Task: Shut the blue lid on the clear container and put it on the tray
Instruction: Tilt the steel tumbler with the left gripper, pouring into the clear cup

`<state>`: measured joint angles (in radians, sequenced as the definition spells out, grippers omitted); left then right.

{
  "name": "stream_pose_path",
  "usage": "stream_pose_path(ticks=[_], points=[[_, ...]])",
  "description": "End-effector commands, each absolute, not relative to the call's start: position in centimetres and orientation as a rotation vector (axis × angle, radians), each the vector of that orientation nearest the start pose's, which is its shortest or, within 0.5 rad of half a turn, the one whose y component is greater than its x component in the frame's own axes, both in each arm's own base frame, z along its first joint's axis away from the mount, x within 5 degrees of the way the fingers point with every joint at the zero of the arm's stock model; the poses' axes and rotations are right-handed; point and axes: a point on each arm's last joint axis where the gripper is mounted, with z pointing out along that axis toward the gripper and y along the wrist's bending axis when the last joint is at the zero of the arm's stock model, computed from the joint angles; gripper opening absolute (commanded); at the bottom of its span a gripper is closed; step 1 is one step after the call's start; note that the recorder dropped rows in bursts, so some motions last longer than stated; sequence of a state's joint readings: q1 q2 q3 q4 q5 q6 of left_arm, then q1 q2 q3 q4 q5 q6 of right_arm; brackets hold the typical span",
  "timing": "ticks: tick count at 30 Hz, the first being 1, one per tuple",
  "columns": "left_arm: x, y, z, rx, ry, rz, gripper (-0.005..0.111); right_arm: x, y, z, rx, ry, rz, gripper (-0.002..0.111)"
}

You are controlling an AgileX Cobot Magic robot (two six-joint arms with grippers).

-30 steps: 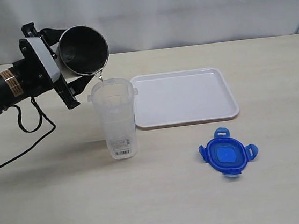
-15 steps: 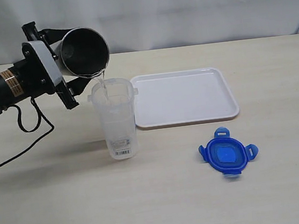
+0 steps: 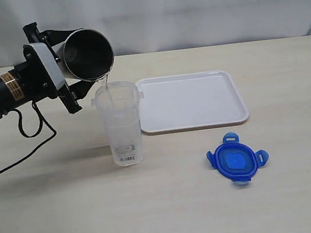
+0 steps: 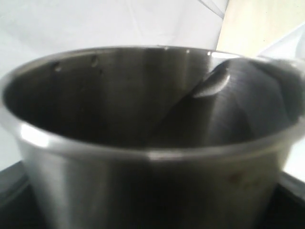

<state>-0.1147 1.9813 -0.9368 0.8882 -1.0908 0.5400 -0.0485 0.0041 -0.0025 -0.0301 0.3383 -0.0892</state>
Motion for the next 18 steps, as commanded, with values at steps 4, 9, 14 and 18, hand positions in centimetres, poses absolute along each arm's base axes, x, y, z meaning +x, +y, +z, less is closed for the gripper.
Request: stream_pose_path(ticks=[4, 9, 14, 18], points=[[36.66, -10.62, 18.59, 1.248, 0.892, 0.115, 0.0, 5.35, -0.39, 18.27, -0.049, 1.823, -0.131, 0.005], [36.66, -10.62, 18.59, 1.264, 0.871, 0.142, 0.0, 5.35, -0.39, 18.27, -0.049, 1.823, -0.131, 0.005], [36.66, -10.62, 18.59, 1.267, 0.866, 0.149, 0.0, 5.35, -0.39, 18.27, -0.049, 1.823, -0.131, 0.005], [36.66, -10.62, 18.59, 1.268, 0.865, 0.15, 0.0, 5.35, -0.39, 18.27, -0.049, 1.823, -0.131, 0.005]])
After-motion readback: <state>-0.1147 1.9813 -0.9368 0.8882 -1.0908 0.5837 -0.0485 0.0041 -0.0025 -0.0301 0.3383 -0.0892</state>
